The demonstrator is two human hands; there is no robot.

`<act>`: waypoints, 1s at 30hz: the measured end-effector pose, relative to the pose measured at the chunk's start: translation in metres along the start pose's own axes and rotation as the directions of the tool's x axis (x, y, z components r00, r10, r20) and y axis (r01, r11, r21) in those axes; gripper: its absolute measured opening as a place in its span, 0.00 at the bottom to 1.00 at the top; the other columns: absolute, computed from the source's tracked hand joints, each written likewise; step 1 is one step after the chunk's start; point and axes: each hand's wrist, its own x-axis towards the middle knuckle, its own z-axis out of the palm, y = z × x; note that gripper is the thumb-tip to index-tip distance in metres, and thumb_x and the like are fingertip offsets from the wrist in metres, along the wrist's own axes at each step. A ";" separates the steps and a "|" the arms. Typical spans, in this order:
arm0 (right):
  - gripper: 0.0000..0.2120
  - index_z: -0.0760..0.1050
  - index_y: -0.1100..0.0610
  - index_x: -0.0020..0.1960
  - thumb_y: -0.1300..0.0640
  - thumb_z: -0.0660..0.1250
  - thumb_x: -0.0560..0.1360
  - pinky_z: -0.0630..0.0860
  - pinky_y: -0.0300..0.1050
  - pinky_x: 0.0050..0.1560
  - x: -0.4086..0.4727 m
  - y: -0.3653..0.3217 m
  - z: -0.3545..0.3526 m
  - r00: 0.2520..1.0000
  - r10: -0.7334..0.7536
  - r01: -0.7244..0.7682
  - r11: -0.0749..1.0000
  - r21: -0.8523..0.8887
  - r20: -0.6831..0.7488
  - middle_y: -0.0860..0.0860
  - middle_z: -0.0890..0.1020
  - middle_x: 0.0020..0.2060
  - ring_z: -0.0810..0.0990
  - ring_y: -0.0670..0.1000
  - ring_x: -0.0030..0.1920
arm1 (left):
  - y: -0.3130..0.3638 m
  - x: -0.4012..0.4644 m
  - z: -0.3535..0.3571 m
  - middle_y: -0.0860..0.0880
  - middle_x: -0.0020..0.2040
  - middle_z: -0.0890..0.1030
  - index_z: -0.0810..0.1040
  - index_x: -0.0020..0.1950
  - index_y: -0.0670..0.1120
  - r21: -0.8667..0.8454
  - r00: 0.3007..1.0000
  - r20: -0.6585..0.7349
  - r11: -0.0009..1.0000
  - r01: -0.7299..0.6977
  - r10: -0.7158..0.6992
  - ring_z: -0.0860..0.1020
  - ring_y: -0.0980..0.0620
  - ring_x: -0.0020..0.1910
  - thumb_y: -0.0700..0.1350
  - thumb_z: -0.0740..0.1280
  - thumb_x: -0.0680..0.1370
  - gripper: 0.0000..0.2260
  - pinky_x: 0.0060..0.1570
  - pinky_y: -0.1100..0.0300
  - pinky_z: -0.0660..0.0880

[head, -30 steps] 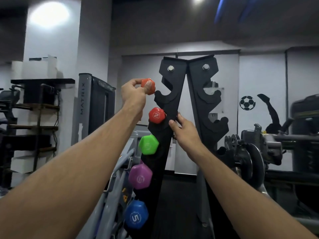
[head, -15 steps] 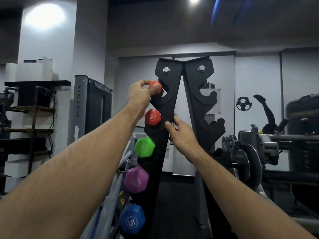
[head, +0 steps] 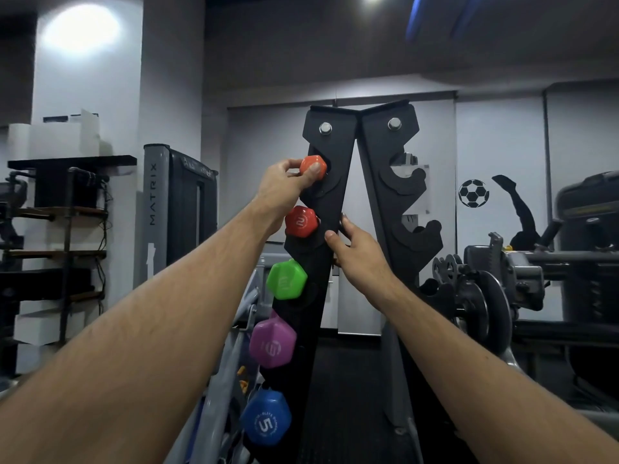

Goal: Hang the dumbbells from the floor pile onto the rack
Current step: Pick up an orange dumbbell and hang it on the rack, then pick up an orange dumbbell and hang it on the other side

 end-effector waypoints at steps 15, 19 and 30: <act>0.31 0.60 0.46 0.82 0.43 0.65 0.82 0.75 0.57 0.71 -0.038 0.009 -0.031 0.998 0.056 -0.056 0.998 -0.016 -0.006 0.47 0.73 0.75 0.77 0.44 0.67 | -0.024 -0.061 0.014 0.45 0.81 0.65 0.62 0.82 0.47 0.064 0.963 -0.211 0.986 -0.157 0.167 0.64 0.47 0.79 0.58 0.69 0.81 0.34 0.78 0.44 0.63; 0.29 0.63 0.45 0.81 0.43 0.64 0.82 0.74 0.56 0.71 -0.067 0.022 -0.040 0.998 0.060 -0.060 0.998 -0.003 0.001 0.44 0.76 0.71 0.77 0.44 0.67 | -0.038 -0.108 0.020 0.50 0.78 0.70 0.67 0.78 0.48 0.073 0.917 -0.323 0.972 -0.223 0.234 0.66 0.54 0.77 0.56 0.68 0.82 0.27 0.79 0.48 0.64; 0.22 0.73 0.51 0.74 0.48 0.68 0.81 0.78 0.51 0.67 -0.218 0.125 -0.025 0.964 0.222 -0.214 0.975 -0.065 0.143 0.48 0.83 0.61 0.83 0.47 0.60 | -0.188 -0.301 0.076 0.49 0.56 0.85 0.80 0.60 0.46 -0.110 0.997 -0.071 0.993 -0.039 0.031 0.83 0.53 0.57 0.43 0.70 0.82 0.08 0.58 0.58 0.79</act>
